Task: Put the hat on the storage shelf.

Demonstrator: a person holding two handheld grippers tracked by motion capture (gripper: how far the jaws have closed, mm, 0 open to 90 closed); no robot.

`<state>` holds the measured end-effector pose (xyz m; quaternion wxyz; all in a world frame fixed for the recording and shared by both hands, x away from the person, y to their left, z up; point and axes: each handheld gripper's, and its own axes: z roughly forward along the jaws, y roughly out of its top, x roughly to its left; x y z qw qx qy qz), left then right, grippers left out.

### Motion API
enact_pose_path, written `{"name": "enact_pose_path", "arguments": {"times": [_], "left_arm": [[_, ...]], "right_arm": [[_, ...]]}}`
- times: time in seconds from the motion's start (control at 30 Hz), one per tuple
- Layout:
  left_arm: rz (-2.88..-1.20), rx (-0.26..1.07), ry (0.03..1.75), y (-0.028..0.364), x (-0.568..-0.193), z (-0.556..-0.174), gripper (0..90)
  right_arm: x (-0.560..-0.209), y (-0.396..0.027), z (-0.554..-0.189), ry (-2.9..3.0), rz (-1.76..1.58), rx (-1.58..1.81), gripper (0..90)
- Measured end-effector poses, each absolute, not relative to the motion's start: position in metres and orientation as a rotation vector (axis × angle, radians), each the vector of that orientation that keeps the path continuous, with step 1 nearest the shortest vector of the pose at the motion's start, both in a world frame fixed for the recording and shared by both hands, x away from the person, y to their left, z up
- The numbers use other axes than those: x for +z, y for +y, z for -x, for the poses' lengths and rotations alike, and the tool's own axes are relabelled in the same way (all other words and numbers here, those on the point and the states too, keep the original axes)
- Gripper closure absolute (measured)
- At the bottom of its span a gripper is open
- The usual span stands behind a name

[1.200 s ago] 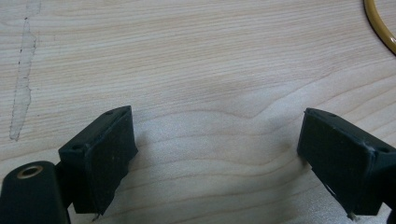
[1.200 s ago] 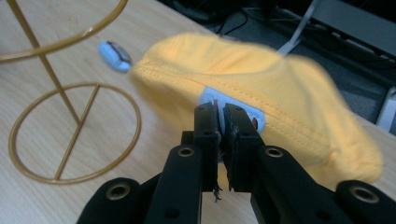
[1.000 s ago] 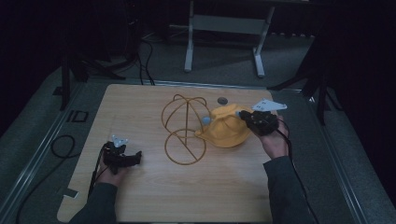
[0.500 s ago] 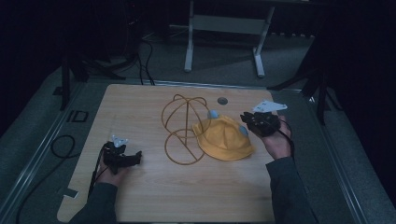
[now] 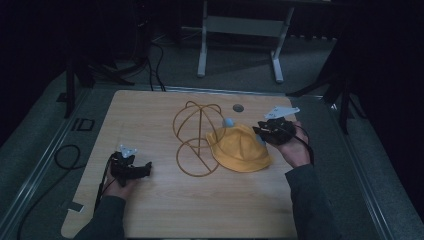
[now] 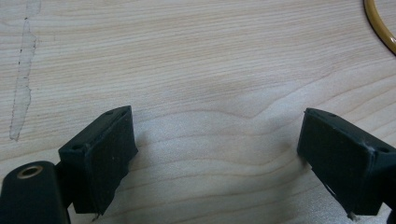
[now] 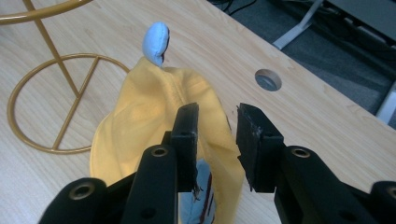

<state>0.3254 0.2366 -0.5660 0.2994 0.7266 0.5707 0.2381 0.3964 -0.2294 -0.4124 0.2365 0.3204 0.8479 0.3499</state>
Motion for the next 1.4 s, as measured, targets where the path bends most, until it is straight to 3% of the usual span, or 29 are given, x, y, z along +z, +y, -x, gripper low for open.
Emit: {"name": "enact_pose_path", "arguments": {"times": [1.4], "left_arm": [[-1.933,0.632,1.514,0.237,-0.566,-0.325,11.5]], "right_arm": [[-0.413,-0.187,-0.434,2.684,-0.802,0.655,57.3]]}}
